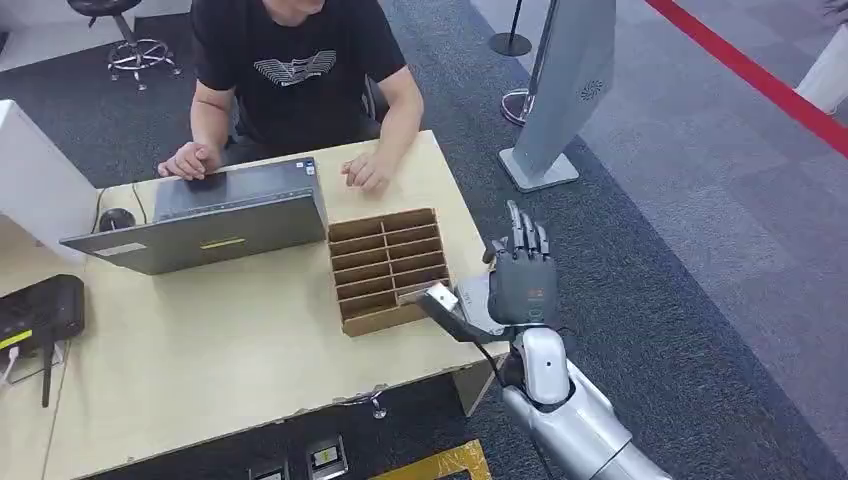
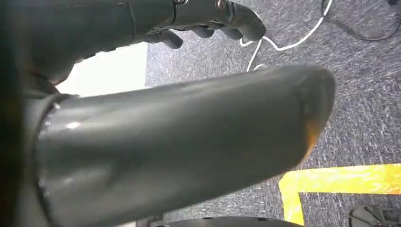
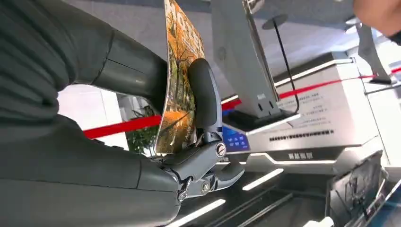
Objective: Pass the card to the sensor for recognition and then transmit it.
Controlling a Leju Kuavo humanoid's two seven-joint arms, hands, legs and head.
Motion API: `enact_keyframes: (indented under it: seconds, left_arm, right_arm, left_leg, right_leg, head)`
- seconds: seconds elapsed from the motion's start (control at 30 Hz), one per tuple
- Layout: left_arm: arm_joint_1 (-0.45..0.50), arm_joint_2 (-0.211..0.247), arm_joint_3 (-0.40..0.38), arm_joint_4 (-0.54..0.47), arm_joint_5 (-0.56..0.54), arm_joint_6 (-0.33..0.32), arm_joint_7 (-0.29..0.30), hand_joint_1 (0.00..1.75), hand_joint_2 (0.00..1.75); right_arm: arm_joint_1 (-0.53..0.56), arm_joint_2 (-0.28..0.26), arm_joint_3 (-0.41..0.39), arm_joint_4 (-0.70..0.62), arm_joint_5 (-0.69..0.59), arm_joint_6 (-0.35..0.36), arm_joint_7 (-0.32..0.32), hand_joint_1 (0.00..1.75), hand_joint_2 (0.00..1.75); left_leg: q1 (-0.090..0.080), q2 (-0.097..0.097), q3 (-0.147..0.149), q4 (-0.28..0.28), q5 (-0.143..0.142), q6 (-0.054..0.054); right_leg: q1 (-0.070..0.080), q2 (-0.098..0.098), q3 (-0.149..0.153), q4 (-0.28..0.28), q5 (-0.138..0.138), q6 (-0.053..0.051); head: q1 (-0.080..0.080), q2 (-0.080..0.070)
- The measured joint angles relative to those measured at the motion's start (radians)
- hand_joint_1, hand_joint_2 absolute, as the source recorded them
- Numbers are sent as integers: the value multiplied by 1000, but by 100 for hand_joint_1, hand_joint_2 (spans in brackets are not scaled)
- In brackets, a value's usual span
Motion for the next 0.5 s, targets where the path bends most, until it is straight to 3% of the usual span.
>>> enact_keyframes:
  seconds: [0.13, 0.33, 0.5]
  left_arm:
    - [0, 2, -1, 0, 11, 0, 5, 0, 0]
    - [-1, 5, -10, 0, 26, 1, 18, 0, 0]
    - [-1, 7, -25, 0, 39, 0, 23, 0, 0]
  right_arm:
    - [4, 1, 2, 21, -20, 0, -23, 175, 175]
    - [14, 34, 6, 91, -77, 1, -139, 175, 175]
    - [18, 67, 20, 157, -110, 1, -187, 175, 175]
  left_leg:
    - [0, 0, 0, 0, 0, 0]
    - [0, 0, 0, 0, 0, 0]
    - [0, 0, 0, 0, 0, 0]
  right_leg:
    - [0, 0, 0, 0, 0, 0]
    - [0, 0, 0, 0, 0, 0]
    - [0, 0, 0, 0, 0, 0]
  head:
    - [0, 0]
    - [0, 0]
    - [0, 0]
